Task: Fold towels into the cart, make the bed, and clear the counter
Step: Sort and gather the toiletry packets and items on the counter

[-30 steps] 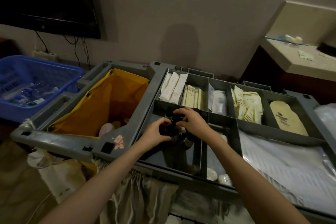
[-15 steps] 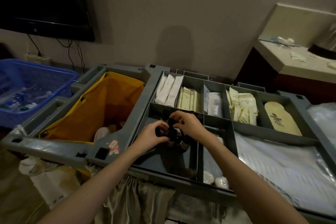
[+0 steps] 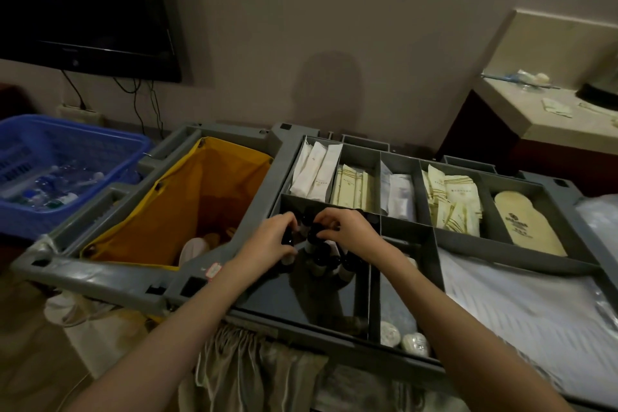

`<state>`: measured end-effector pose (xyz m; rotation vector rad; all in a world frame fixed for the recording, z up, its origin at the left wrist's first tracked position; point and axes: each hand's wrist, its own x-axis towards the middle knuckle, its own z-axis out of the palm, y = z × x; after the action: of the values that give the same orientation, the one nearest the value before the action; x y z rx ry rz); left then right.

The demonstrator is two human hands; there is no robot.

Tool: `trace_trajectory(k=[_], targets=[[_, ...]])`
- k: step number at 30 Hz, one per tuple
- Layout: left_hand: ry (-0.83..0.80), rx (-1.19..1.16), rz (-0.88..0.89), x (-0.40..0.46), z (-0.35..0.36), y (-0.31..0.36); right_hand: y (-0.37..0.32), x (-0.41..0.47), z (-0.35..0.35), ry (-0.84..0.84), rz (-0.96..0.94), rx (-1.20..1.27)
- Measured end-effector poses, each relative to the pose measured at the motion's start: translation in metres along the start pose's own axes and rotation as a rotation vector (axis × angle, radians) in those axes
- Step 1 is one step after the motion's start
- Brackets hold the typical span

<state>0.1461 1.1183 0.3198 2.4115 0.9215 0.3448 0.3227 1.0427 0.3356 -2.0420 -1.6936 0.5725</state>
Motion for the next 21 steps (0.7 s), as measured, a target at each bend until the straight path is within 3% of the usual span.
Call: trace_trajectory(k=[4, 21], targets=[[0.115, 0.221, 0.041, 0.018, -0.009, -0.001, -0.001, 0.006, -0.002, 0.030, 0.019, -0.046], [0.042, 0.158, 0.212, 0.064, 0.003, -0.012, 0.007, 0.030, -0.008, 0.204, 0.023, -0.269]])
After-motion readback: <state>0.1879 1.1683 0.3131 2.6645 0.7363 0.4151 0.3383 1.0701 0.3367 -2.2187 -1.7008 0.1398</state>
